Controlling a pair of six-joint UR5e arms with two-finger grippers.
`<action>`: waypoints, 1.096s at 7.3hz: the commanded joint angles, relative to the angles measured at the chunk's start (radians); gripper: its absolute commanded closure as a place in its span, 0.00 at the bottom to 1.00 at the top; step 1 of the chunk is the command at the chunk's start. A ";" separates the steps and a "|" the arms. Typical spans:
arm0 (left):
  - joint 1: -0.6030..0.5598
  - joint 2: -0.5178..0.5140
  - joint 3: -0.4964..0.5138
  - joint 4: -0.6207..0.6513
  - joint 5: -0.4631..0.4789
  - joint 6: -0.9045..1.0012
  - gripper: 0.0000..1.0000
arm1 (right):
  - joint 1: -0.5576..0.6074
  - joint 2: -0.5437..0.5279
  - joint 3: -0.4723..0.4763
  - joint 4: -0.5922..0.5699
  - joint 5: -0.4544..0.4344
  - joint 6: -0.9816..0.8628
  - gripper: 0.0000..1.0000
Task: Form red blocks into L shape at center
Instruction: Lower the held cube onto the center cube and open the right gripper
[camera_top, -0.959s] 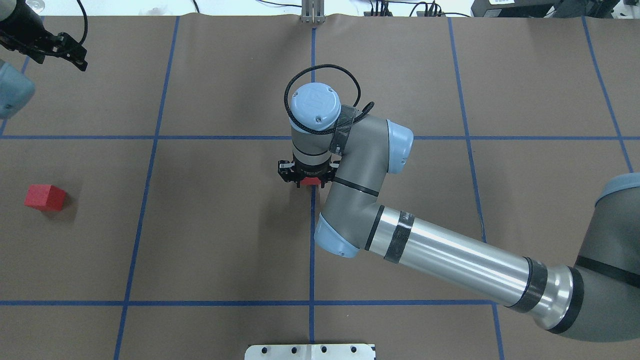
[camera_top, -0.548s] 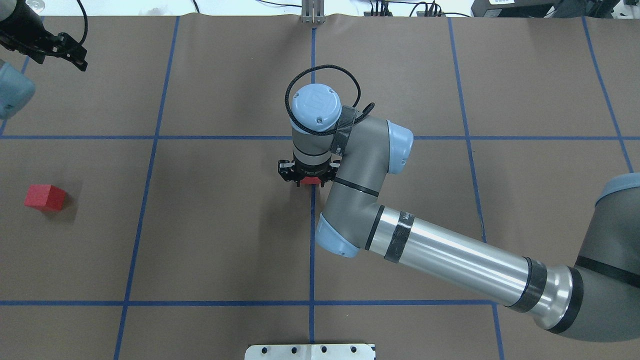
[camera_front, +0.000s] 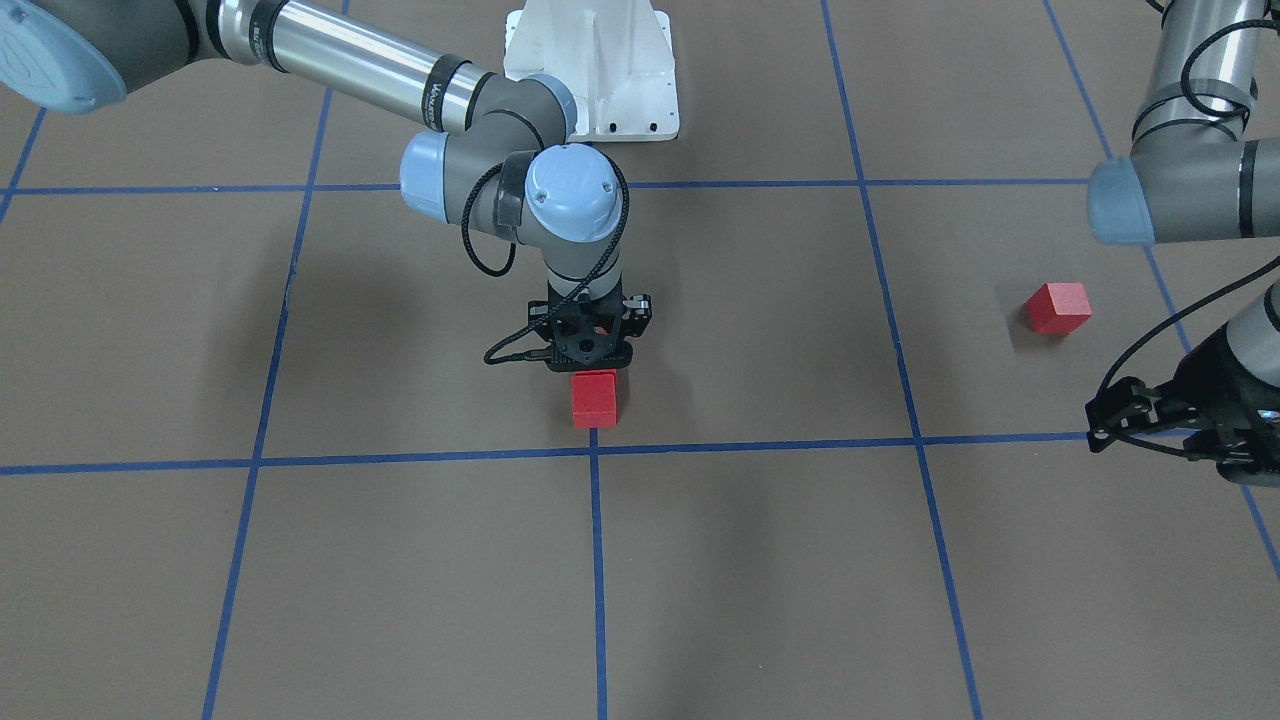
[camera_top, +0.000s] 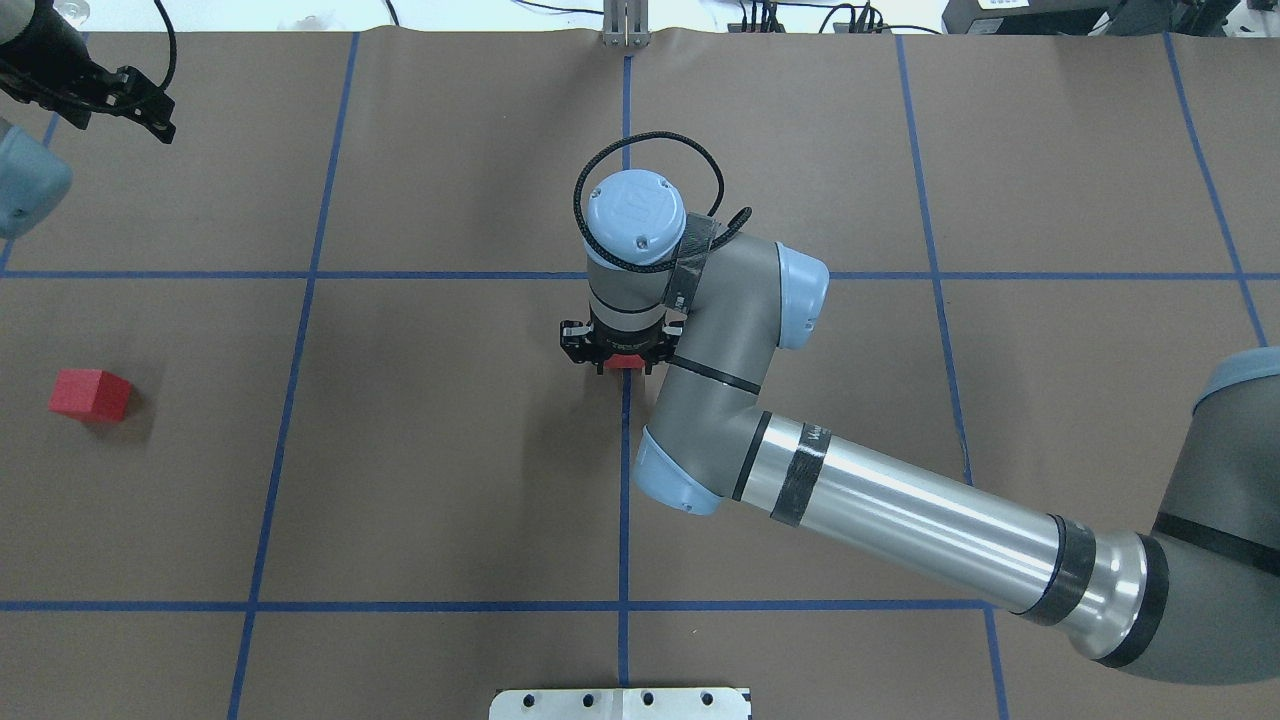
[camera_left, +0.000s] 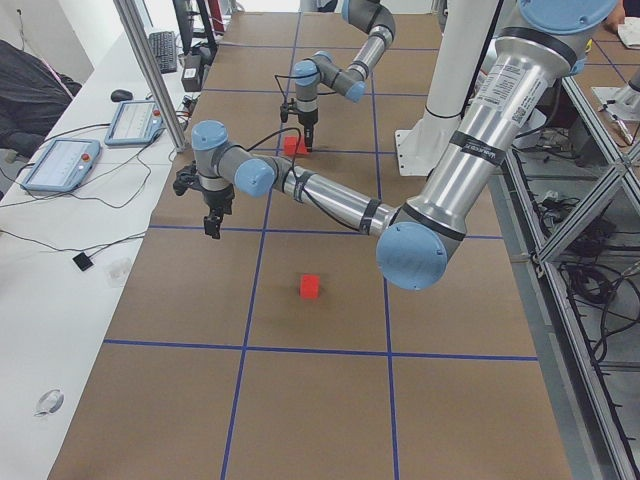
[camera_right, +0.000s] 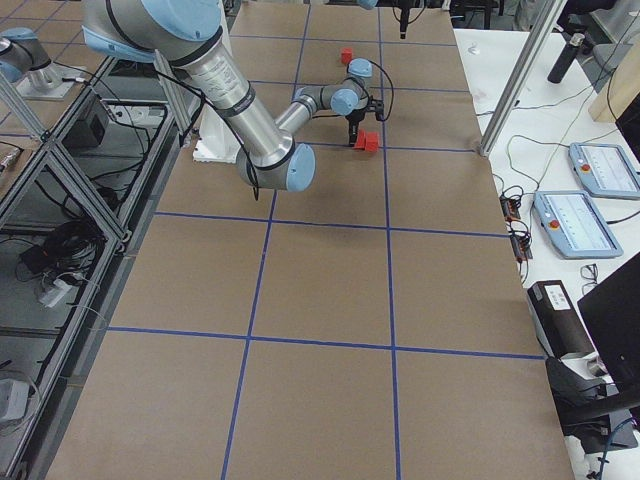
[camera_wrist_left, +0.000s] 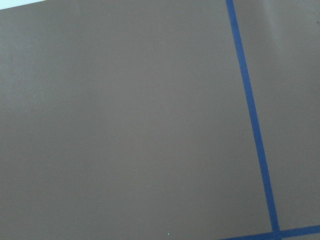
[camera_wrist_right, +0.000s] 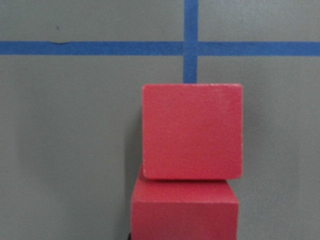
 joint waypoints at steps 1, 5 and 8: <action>0.000 0.000 0.003 0.000 -0.001 0.001 0.00 | 0.000 0.001 0.001 0.001 -0.004 0.001 1.00; 0.000 0.000 0.005 -0.001 -0.001 0.004 0.00 | 0.000 0.001 0.001 0.001 -0.018 0.000 0.54; 0.000 0.000 0.007 -0.001 -0.001 0.004 0.00 | 0.000 0.001 -0.001 0.003 -0.026 -0.005 0.35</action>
